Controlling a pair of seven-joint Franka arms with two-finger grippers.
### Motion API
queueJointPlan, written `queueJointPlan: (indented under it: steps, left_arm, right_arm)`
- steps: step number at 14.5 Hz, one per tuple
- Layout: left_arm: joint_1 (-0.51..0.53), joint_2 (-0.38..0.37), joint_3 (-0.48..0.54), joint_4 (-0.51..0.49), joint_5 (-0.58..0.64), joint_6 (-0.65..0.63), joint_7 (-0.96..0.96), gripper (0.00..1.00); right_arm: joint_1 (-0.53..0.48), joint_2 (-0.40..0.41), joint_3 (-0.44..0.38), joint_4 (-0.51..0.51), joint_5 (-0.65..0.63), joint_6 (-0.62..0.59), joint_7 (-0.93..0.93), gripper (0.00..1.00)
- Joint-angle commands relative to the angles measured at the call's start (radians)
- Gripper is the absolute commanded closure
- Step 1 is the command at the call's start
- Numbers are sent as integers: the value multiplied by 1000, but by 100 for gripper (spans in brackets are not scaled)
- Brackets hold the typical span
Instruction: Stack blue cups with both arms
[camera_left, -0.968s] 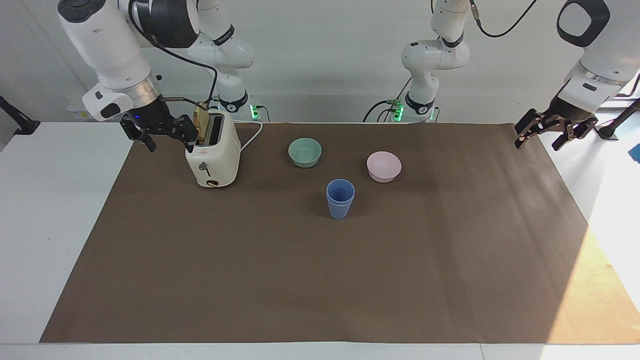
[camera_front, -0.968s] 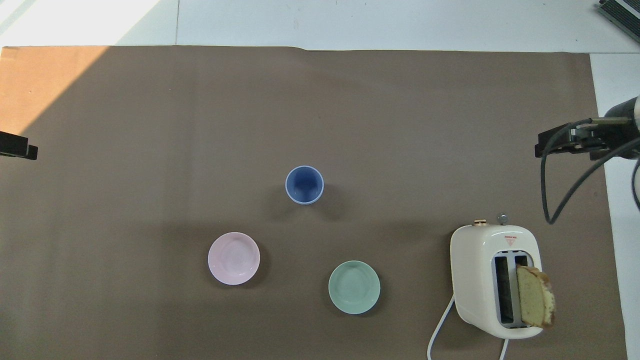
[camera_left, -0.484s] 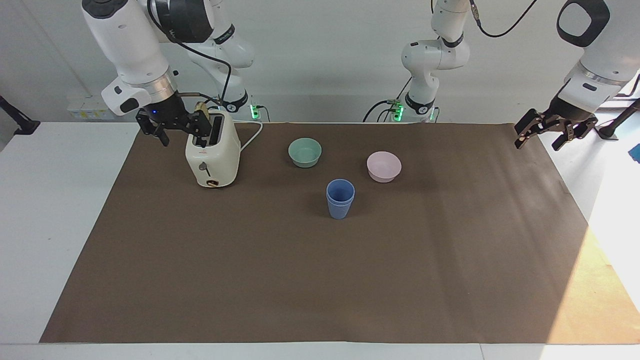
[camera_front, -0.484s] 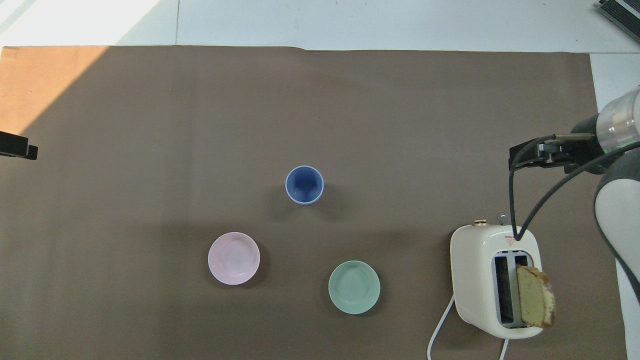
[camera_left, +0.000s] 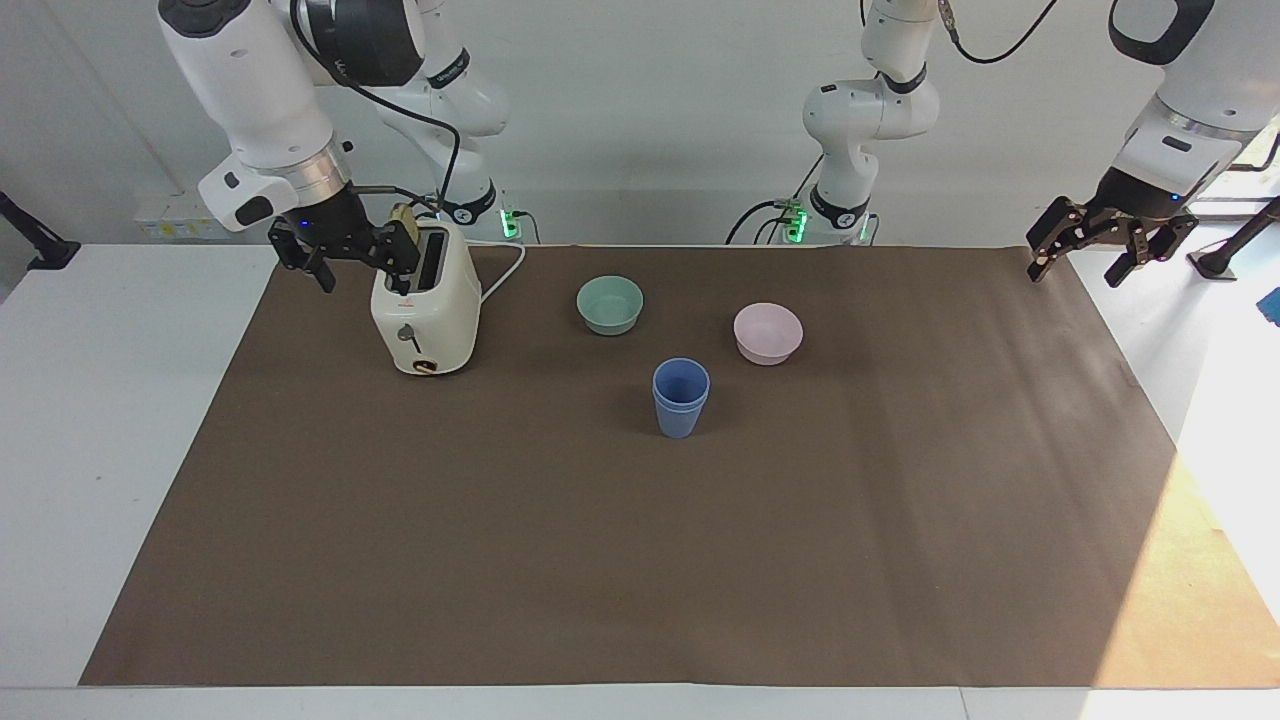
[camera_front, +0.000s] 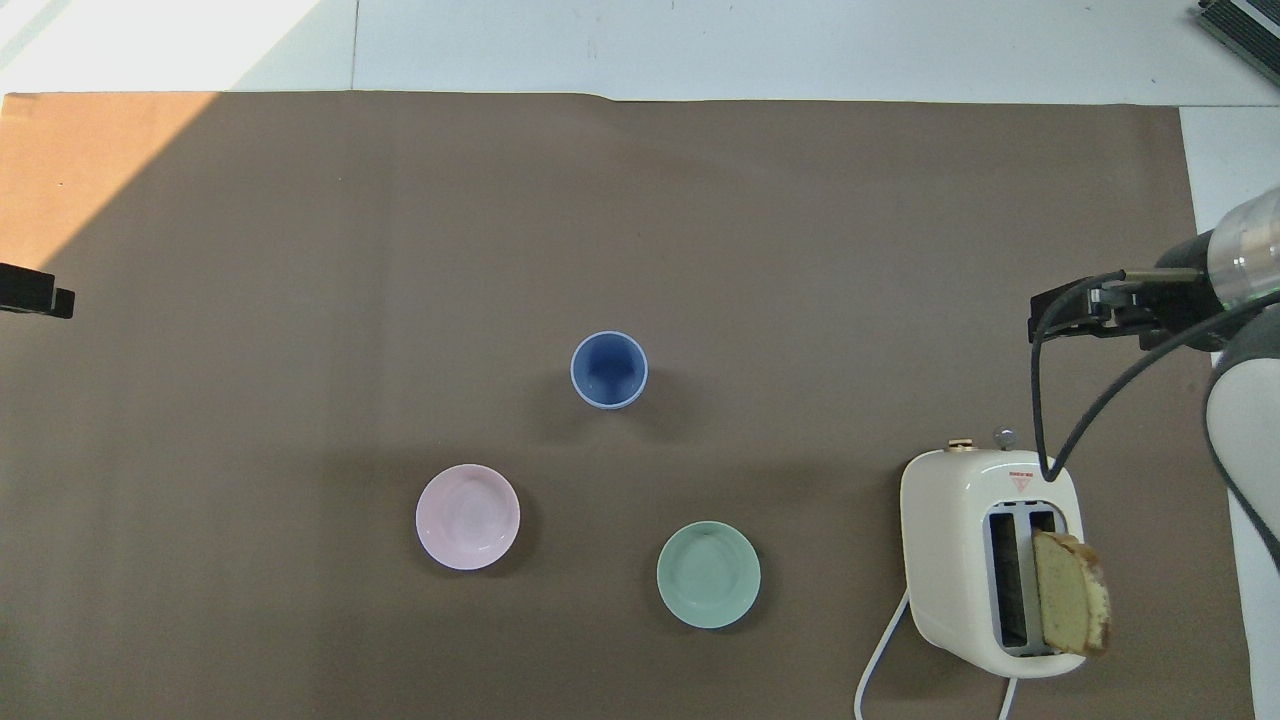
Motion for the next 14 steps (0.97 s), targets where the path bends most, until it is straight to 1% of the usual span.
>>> queueJointPlan:
  steps: [1,4,7,10,14]
  left_arm:
    - [-4,0,1,6,25,-20,3,0]
    - [-4,27,0,36,35,-60,6,0]
    - [-4,23,0,33,37,-52,6,0]
    - [-4,12,-2,19,34,-55,9,0]
    - [-4,10,-2,19,34,-58,9,0]
  right_arm:
    - [-13,-15,6,-17,16,10,3,0]
    - [-13,-15,7,-17,16,10,3,0]
    - [-1,-15,3,-17,16,10,5,0]
    - [62,-15,-42,1,4,10,8,0]
    - [81,-13,-82,2,16,10,7,0]
